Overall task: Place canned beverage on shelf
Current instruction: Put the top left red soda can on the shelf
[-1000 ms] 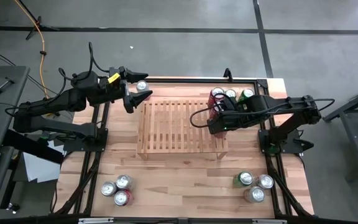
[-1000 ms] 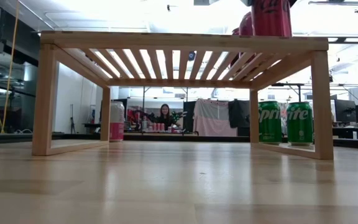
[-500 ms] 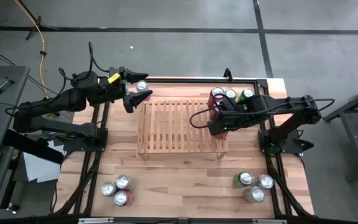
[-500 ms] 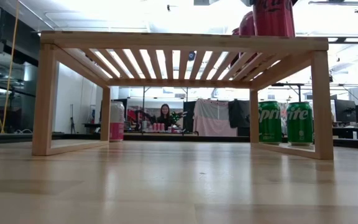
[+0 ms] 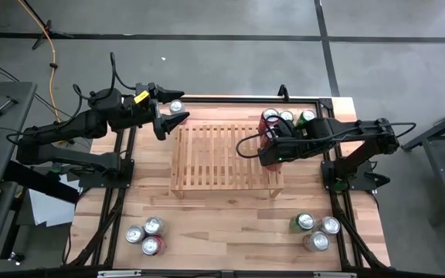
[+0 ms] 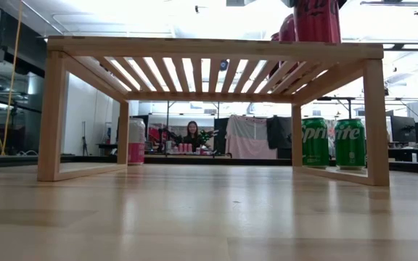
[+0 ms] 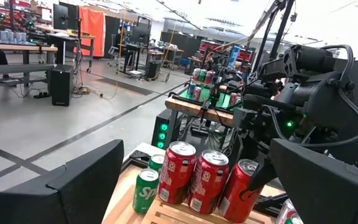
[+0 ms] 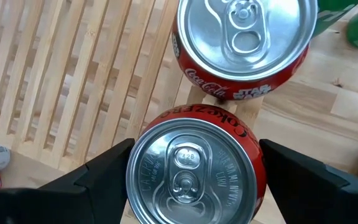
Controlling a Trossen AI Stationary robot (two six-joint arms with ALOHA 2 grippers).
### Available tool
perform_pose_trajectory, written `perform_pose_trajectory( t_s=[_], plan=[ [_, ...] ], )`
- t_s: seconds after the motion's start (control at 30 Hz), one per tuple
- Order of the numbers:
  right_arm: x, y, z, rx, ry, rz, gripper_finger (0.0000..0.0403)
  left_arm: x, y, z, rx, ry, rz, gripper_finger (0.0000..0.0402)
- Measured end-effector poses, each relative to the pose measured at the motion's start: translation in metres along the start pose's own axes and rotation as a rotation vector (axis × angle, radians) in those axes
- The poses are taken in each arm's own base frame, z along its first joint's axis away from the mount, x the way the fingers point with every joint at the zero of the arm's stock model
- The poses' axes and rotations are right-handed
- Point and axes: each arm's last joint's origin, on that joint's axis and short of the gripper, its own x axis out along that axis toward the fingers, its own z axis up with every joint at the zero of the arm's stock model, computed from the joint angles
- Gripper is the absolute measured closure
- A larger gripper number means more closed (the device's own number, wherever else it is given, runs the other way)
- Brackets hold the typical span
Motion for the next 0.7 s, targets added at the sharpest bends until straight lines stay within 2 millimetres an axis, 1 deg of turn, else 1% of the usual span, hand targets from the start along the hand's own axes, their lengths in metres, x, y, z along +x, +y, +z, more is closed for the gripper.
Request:
perform_pose_trajectory(
  t_s=[0.5,0.6,0.7],
  plan=[
    [0.0,-0.0001,0.0004,0.0,-0.017,-0.003,0.0092,0.0,0.0,0.0,0.0,0.0,0.0,0.0007],
    [0.0,-0.0001,0.0004,0.0,-0.019,-0.003,0.0083,0.0,0.0,0.0,0.0,0.0,0.0,0.0007],
    [-0.0002,-0.0002,0.0009,0.001,-0.029,-0.004,0.0062,0.0,0.0,0.0,-0.005,0.0,0.001,0.0007]
  ],
)
